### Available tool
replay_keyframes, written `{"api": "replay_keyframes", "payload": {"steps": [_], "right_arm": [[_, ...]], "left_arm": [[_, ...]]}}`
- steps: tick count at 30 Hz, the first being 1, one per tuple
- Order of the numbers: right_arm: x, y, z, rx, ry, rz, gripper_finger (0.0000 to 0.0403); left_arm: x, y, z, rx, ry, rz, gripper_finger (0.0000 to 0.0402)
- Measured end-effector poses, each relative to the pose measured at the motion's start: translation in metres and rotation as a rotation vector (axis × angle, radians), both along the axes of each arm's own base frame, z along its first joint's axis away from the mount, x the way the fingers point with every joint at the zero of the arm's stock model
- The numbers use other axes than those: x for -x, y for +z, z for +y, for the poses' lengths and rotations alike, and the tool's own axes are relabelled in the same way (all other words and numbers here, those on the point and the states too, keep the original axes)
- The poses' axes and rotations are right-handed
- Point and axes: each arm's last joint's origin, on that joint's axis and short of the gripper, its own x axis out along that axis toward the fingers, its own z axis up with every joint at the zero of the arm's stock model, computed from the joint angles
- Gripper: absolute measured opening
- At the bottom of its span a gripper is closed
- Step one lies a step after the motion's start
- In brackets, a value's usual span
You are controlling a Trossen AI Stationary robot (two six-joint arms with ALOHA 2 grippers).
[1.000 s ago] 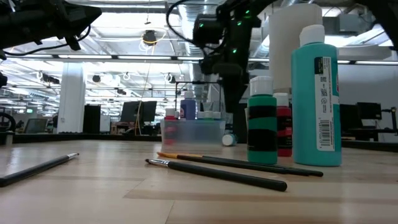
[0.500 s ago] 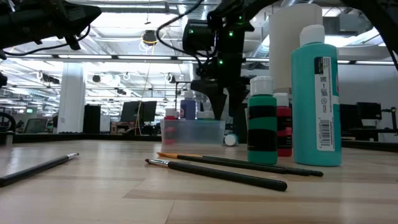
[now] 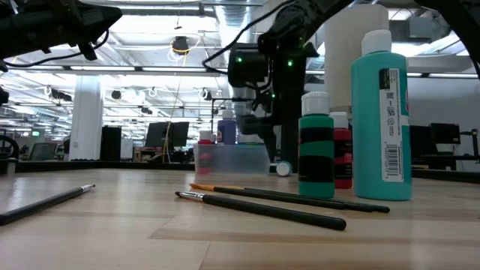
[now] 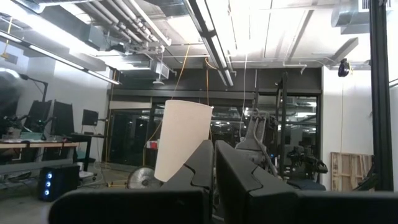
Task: Pick & Place Paint Supplies
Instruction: Put the top light blue paint bottle into the transparent bin
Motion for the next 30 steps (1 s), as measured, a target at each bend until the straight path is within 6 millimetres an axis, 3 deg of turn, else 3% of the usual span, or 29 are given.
{"api": "replay_keyframes", "payload": {"steps": [10, 30], "right_arm": [[0.006, -0.012, -0.006, 0.040, -0.030, -0.007, 0.0222], [0.006, -0.012, -0.004, 0.081, -0.070, -0.028, 0.0222]], "left_arm": [[0.000, 0.000, 0.000, 0.000, 0.000, -0.001, 0.0002], [0.000, 0.000, 0.000, 0.000, 0.000, -0.002, 0.0002]]}}
